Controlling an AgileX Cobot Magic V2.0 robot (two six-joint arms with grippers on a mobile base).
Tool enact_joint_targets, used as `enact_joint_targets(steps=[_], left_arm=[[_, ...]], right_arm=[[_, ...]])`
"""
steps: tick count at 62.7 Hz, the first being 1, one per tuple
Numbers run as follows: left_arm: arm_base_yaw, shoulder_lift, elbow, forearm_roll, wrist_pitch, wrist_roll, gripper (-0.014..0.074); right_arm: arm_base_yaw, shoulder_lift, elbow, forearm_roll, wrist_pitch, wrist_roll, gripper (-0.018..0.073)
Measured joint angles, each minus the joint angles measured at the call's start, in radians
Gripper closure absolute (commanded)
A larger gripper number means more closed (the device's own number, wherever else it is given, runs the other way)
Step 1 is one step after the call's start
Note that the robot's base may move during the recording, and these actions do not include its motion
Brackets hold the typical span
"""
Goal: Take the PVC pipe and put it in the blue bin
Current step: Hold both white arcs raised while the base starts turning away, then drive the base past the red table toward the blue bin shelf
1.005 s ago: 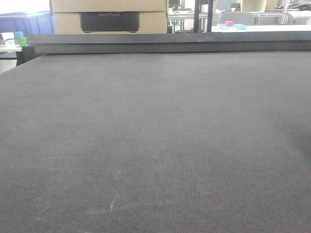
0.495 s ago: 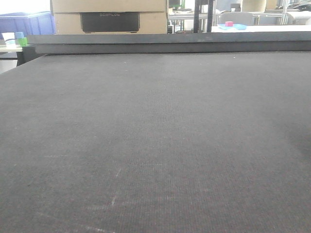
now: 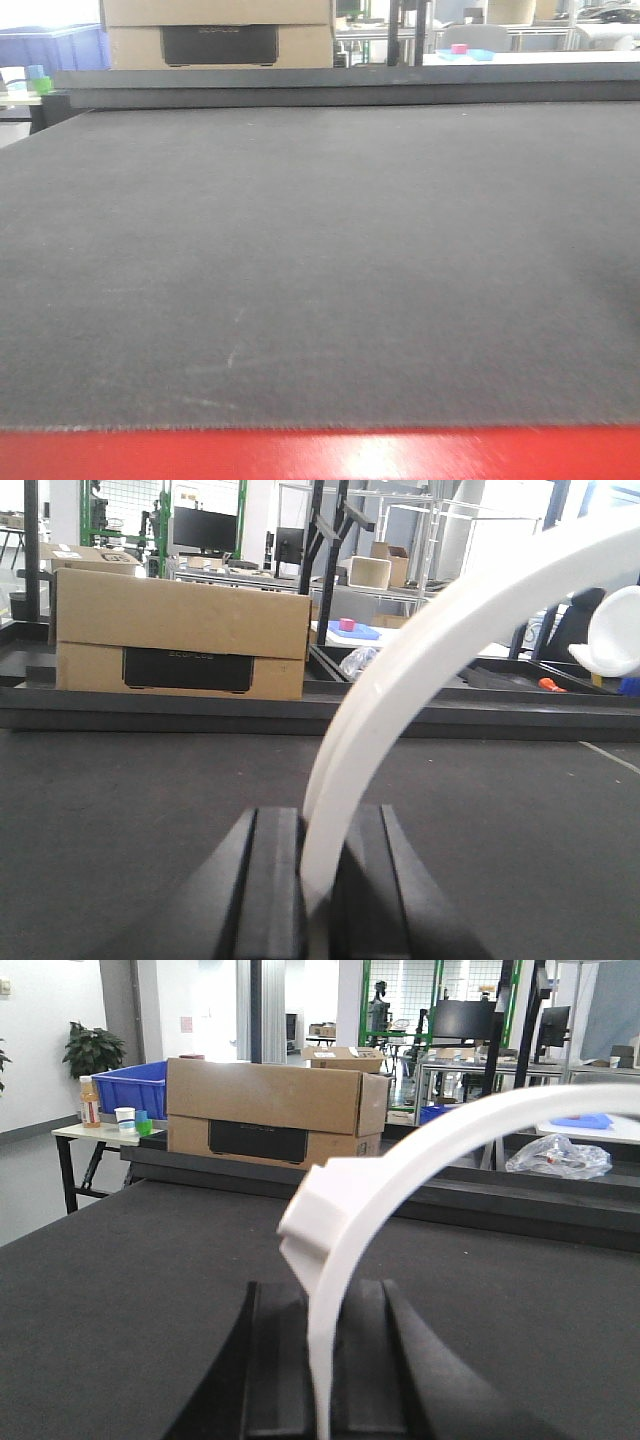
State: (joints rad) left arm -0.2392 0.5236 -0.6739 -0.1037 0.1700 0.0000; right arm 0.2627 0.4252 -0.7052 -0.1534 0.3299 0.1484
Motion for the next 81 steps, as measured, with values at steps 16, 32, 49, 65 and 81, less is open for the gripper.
enact_joint_targets(steps=[16,32,49,65,81], left_arm=[[0.0,0.0,0.0,0.0,-0.002,0.0,0.0707],[0.0,0.0,0.0,0.0,-0.002,0.0,0.0707],[0.0,0.0,0.0,0.0,-0.002,0.0,0.0707],[0.0,0.0,0.0,0.0,-0.002,0.0,0.0707],[0.0,0.0,0.0,0.0,-0.002,0.0,0.0707]], right_arm=[[0.0,0.0,0.0,0.0,0.0,0.0,0.0727],[0.0,0.0,0.0,0.0,0.0,0.0,0.0727],[0.0,0.0,0.0,0.002,0.002,0.0,0.0727],[0.0,0.0,0.0,0.002,0.002,0.0,0.0727],[0.0,0.0,0.0,0.002,0.002,0.0,0.0727]])
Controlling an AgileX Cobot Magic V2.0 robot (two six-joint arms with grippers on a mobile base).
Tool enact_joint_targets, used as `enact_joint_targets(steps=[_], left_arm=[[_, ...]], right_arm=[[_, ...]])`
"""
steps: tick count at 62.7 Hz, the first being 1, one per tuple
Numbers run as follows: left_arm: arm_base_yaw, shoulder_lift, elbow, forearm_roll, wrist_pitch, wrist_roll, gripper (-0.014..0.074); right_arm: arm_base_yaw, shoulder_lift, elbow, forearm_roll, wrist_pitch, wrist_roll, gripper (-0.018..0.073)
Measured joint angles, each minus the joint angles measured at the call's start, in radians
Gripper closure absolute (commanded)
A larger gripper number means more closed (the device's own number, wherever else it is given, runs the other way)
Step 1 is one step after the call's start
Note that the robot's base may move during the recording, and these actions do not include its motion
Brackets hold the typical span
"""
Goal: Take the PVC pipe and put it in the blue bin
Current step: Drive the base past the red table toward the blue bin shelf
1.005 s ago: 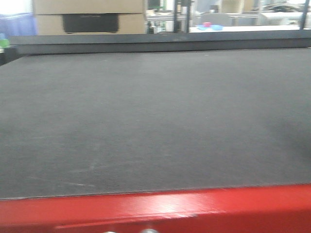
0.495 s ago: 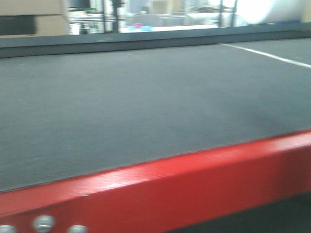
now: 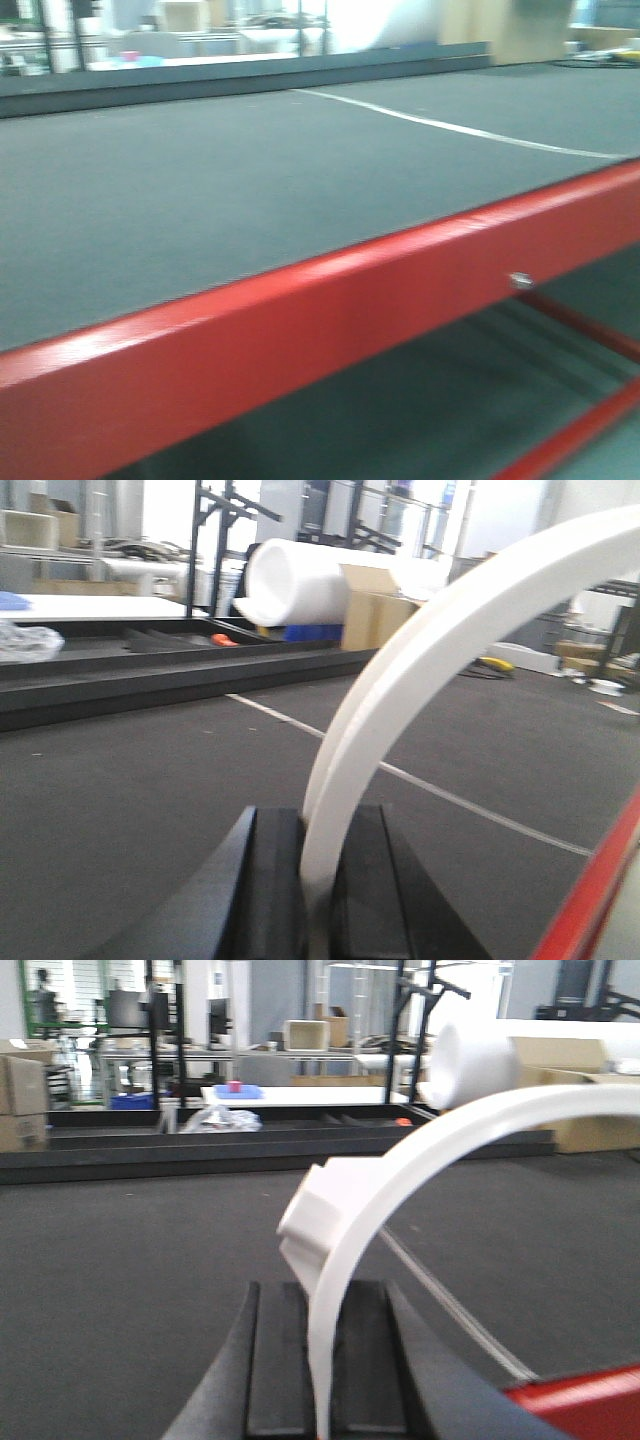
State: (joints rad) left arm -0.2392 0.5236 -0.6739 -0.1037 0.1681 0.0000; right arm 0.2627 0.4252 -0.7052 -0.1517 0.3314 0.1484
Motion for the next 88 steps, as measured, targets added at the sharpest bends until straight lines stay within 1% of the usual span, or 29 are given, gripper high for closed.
enact_joint_targets(steps=[88], left_arm=[[0.0,0.0,0.0,0.0,0.0,0.0,0.0707]], right_arm=[[0.0,0.0,0.0,0.0,0.0,-0.001,0.0727]])
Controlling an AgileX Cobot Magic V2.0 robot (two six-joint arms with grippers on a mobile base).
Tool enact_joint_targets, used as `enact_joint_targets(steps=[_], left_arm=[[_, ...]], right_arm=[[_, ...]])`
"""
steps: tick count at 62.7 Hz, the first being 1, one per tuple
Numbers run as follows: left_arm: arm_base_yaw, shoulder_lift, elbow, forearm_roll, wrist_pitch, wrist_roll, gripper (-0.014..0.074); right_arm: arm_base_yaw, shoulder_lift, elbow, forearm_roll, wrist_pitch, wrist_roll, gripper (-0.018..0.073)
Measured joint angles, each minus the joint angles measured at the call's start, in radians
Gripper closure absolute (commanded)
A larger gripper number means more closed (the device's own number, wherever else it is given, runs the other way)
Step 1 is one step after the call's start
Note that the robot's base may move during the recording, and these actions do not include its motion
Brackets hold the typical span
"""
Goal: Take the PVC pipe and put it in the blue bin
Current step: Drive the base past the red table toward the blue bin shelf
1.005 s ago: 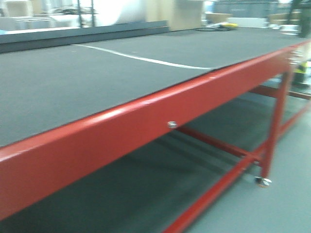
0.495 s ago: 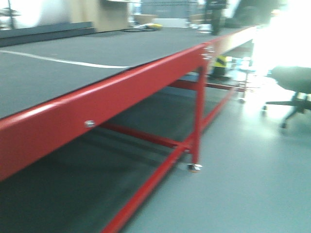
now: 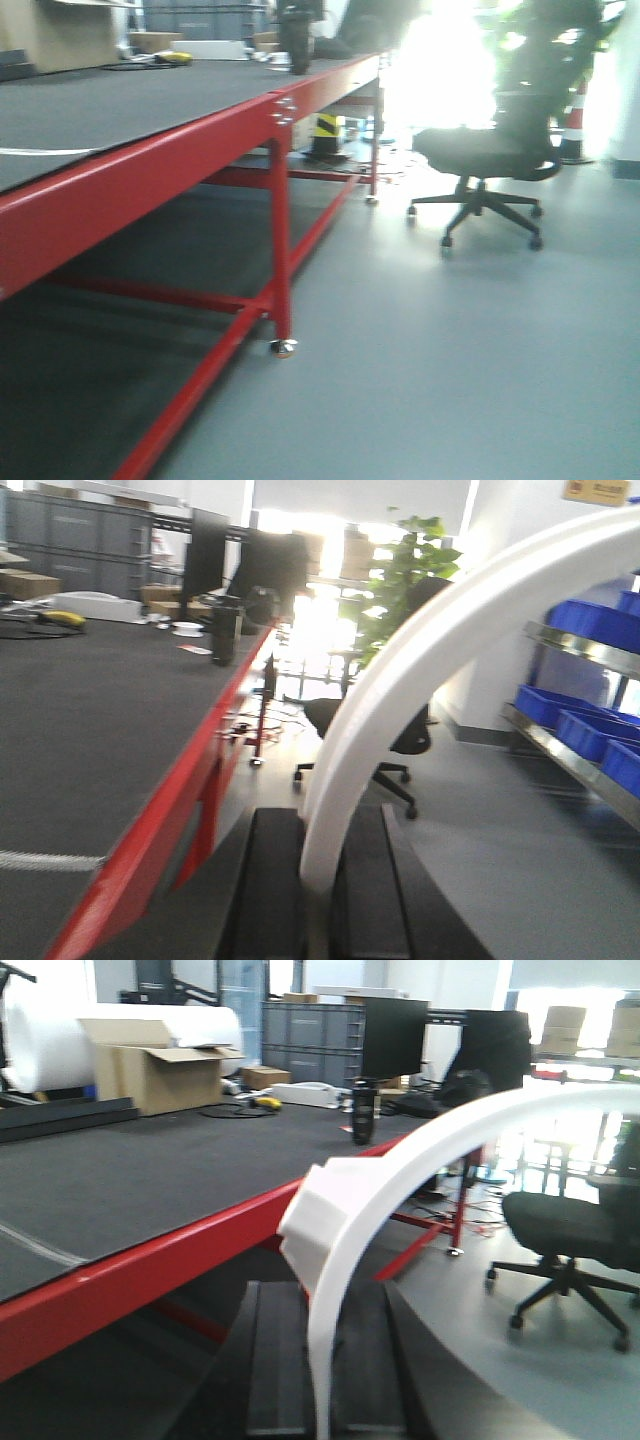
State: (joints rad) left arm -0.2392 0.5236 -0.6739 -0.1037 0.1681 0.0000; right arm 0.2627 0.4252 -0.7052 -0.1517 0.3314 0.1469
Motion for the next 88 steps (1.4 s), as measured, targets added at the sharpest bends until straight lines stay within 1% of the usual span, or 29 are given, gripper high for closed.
enact_joint_targets(steps=[88], left_arm=[[0.0,0.0,0.0,0.0,-0.002,0.0,0.0707]], right_arm=[[0.0,-0.001,0.0,0.0,0.0,0.002,0.0727]])
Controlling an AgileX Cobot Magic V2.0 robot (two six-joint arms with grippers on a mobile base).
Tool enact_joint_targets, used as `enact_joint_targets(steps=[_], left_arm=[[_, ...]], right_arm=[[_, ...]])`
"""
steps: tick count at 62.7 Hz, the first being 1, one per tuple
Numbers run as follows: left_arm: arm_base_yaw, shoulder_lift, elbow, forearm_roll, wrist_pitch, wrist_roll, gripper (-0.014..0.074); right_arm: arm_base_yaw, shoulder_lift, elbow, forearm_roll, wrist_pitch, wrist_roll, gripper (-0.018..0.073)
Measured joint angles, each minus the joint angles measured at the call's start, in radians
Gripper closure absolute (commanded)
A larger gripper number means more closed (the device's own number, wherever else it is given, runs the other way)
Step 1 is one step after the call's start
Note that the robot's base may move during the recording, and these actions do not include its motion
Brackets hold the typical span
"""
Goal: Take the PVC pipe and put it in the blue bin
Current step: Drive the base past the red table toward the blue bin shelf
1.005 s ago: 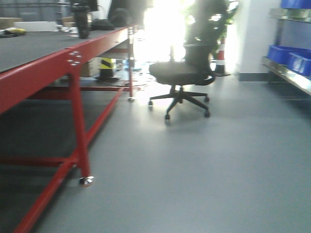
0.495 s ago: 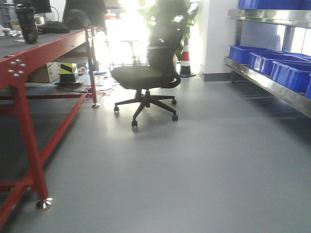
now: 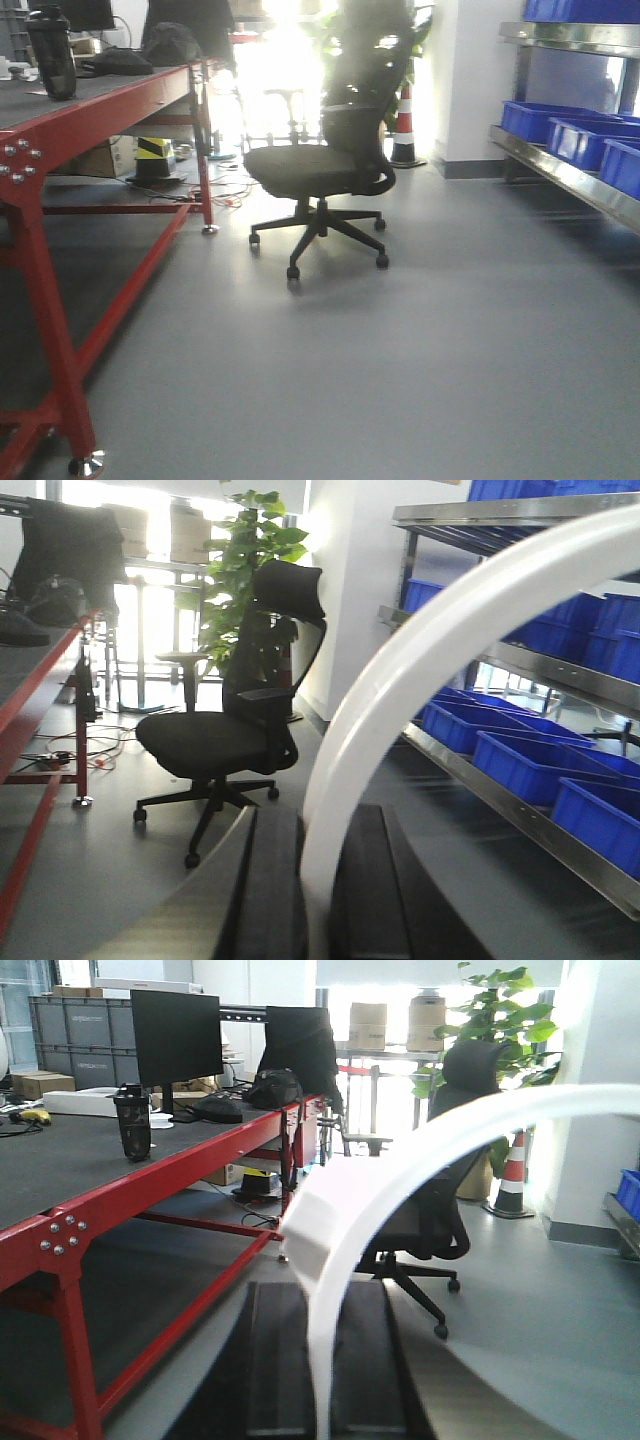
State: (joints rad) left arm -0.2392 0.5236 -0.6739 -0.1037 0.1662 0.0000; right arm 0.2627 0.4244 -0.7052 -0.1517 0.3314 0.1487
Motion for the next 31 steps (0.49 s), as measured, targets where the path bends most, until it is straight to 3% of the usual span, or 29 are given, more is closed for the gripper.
enact_joint_targets(steps=[31], left_arm=[[0.0,0.0,0.0,0.0,0.0,0.0,0.0707]], right_arm=[[0.0,0.0,0.0,0.0,0.0,0.0,0.0727]])
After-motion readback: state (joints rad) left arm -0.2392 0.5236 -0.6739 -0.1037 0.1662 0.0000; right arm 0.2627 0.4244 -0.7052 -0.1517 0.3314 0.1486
